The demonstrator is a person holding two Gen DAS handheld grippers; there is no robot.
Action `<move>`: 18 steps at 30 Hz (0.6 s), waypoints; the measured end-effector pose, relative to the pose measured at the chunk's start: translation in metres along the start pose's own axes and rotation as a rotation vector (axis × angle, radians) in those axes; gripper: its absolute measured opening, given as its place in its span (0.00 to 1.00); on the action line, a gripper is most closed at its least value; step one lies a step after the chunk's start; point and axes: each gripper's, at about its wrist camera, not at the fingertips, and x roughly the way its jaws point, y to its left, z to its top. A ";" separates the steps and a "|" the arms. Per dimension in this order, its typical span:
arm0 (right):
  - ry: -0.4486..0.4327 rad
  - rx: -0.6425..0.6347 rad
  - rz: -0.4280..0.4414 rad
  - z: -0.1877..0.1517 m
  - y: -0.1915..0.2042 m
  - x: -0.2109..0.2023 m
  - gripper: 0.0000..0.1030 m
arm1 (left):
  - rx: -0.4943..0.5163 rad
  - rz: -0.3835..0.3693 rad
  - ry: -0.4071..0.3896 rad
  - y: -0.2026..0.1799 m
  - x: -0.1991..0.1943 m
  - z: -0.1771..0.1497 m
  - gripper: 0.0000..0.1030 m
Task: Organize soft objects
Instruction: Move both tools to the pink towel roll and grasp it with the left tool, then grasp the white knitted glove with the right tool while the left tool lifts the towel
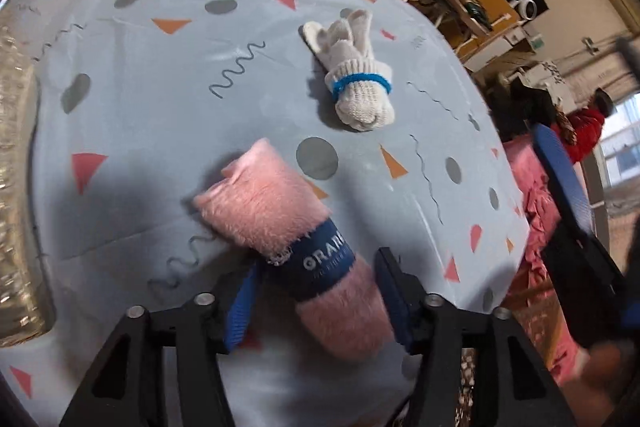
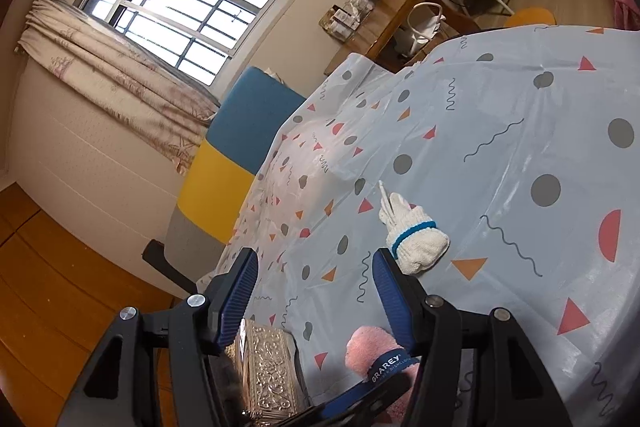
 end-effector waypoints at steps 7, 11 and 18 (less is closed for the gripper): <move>0.030 0.011 -0.010 -0.001 -0.002 0.006 0.59 | 0.187 0.078 -0.043 -0.013 0.009 0.002 0.39; 0.076 0.023 -0.079 0.001 -0.005 0.014 0.59 | 0.275 0.120 -0.045 0.001 -0.005 -0.007 0.38; 0.265 -0.072 -0.309 0.026 0.003 0.062 0.59 | 0.307 0.125 -0.074 0.019 -0.007 -0.019 0.39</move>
